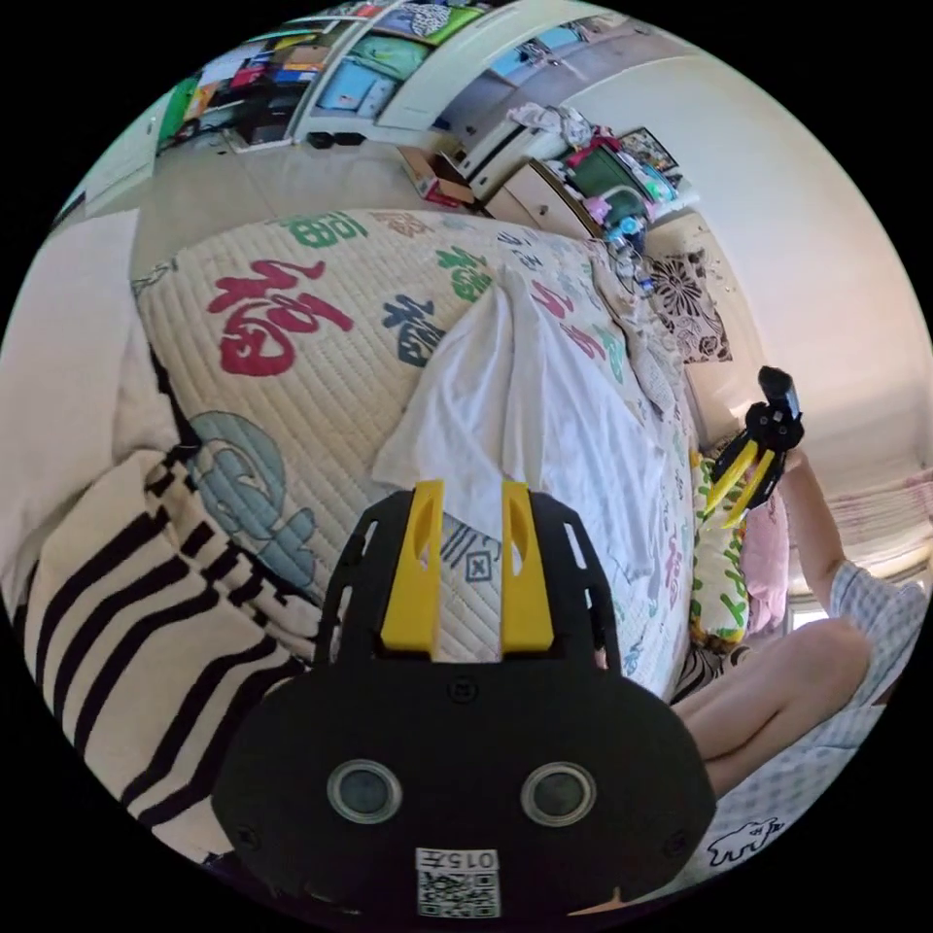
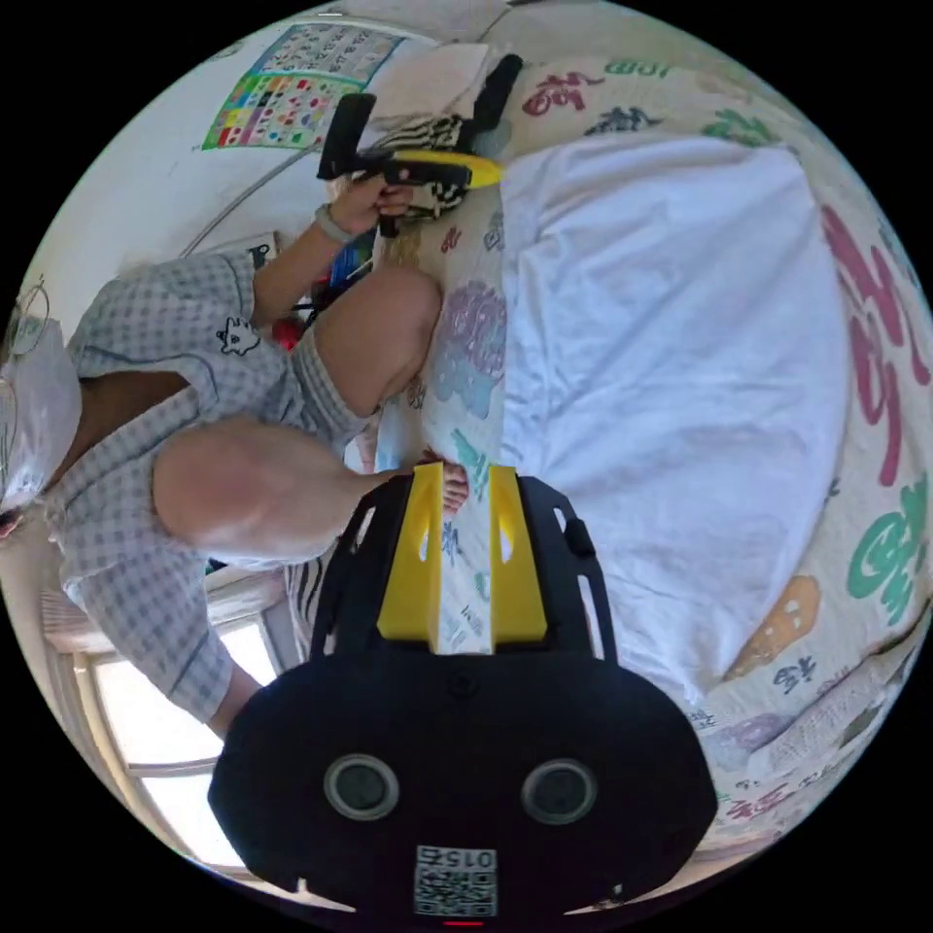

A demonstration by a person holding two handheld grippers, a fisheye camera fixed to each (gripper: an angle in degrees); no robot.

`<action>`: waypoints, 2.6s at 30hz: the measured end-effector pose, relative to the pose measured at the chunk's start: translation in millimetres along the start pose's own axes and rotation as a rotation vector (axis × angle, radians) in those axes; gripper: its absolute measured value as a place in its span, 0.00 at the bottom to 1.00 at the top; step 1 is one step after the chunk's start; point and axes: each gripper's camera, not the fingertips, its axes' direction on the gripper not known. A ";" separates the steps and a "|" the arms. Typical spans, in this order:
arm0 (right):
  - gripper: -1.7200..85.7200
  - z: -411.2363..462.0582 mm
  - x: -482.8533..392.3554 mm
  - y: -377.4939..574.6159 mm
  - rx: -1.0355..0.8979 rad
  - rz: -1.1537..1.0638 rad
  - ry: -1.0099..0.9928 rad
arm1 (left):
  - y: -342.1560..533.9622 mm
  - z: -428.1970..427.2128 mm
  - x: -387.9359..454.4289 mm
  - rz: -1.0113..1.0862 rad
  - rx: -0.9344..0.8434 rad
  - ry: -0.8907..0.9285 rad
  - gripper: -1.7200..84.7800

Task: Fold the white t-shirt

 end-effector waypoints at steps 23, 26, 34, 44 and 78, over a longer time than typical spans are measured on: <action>0.05 -88.4 24.6 151.0 0.931 0.249 0.092 | 111.2 62.9 180.7 0.455 0.156 0.137 0.01; 0.04 -82.5 13.2 229.5 0.991 0.270 0.108 | 132.9 93.7 230.8 0.579 0.140 0.253 0.01; 0.04 -45.8 19.9 405.9 1.039 0.514 0.125 | 179.7 214.0 347.7 0.828 -0.008 0.352 0.01; 0.08 -0.6 32.9 528.0 1.154 0.826 0.078 | 187.9 322.3 424.5 0.987 -0.237 0.224 0.01; 0.10 -3.5 18.5 663.0 1.086 0.959 0.040 | -226.9 378.0 375.6 0.426 -0.285 0.064 0.07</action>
